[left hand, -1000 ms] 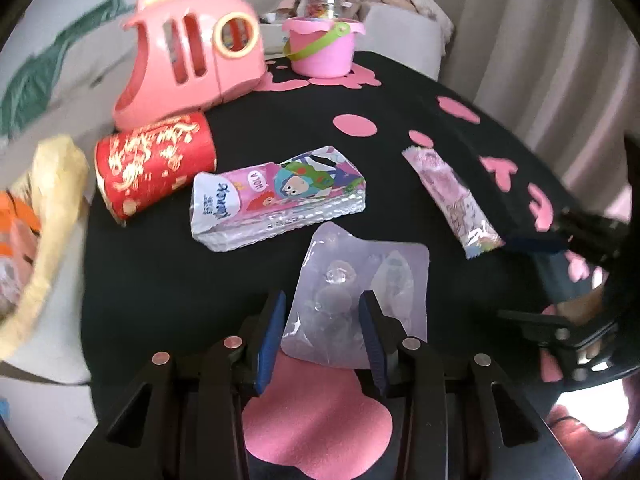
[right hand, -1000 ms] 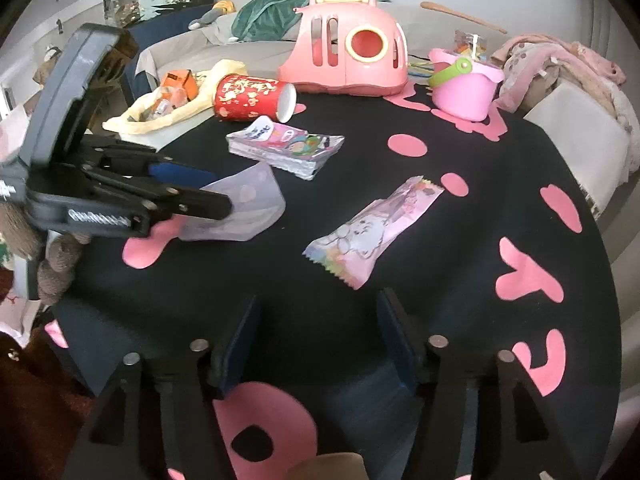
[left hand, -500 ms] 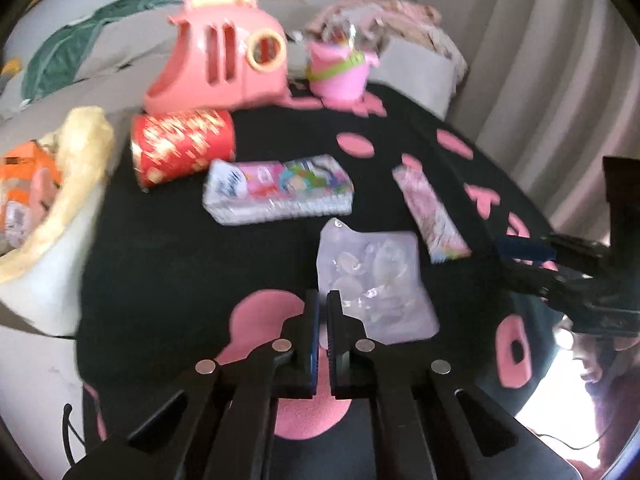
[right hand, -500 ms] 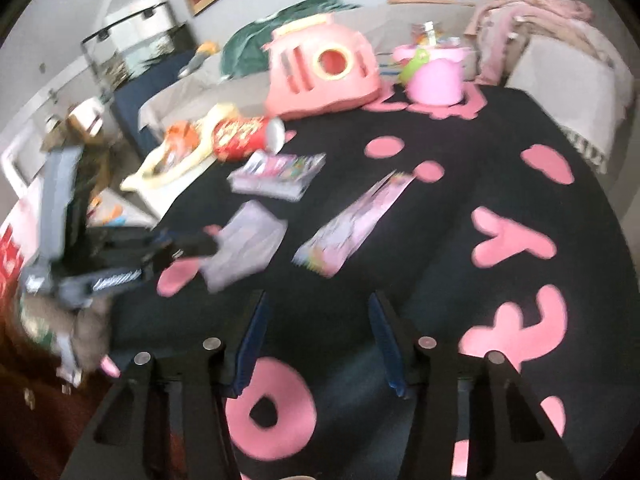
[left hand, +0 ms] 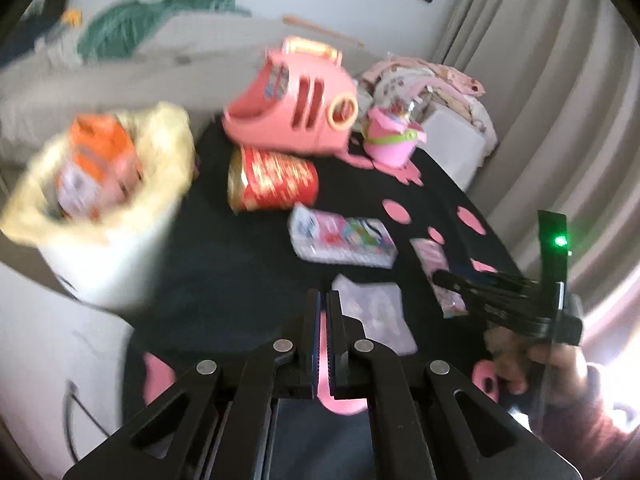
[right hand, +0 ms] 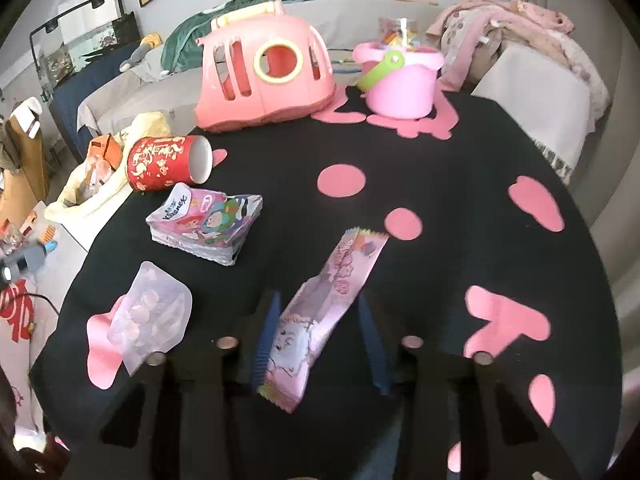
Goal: Collect trash
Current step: 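Grasp the pink candy wrapper with the right gripper while the left grasps the clear plastic wrapper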
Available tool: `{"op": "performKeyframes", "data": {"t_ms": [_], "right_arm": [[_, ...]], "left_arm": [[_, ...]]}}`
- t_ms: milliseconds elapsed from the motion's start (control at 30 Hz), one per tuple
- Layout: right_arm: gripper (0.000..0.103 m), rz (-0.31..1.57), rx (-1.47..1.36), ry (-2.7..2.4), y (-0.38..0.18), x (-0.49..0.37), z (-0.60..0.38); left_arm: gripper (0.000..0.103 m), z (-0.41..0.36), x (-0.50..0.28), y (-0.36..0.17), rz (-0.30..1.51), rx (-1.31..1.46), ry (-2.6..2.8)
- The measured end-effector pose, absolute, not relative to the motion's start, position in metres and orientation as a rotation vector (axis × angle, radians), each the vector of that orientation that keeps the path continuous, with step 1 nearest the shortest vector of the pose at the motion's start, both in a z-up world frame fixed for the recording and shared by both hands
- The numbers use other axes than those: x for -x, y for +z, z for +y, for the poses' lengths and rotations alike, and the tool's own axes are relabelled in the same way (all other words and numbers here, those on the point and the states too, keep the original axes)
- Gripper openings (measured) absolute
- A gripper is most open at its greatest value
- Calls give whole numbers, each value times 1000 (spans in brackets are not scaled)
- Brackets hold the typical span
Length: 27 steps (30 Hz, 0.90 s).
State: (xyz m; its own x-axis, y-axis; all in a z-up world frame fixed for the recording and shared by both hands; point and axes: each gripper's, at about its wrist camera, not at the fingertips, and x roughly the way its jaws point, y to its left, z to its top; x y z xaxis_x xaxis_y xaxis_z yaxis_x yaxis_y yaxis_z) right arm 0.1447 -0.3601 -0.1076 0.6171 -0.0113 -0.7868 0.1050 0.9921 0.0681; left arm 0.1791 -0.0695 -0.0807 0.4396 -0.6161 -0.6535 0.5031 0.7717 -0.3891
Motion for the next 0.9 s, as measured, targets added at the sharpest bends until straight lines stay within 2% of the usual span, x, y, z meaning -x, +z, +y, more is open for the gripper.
{"op": "performKeyframes", "data": {"t_ms": [67,100,133,200,300,500,700,900], "right_arm": [[23,909,-120,-25,-111,-144,-358],[16,909,-118,-8,-112,-143,-357],[13,907,-113,8,-112,-141,-356],[11,899,-124,31,-111,-134,-356],[11,877,-210,78,-103,-119,-362],[11,857,-247,202,-91,-101,-334],[11,916,-192,263,-111,-126,-296],[11,939,-129,236,-122,-132,-286]], "left_arm": [[5,-74,-182,-94,918,167,-716],[5,-76,-183,-99,929,178,-726],[6,-80,-184,-102,938,193,-741],[9,-87,-187,-107,950,205,-775],[25,-100,-199,-114,974,205,-799],[26,-90,-211,-111,967,266,-753],[27,-70,-211,-105,955,273,-751],[29,-84,-212,-117,1018,270,-861]]}}
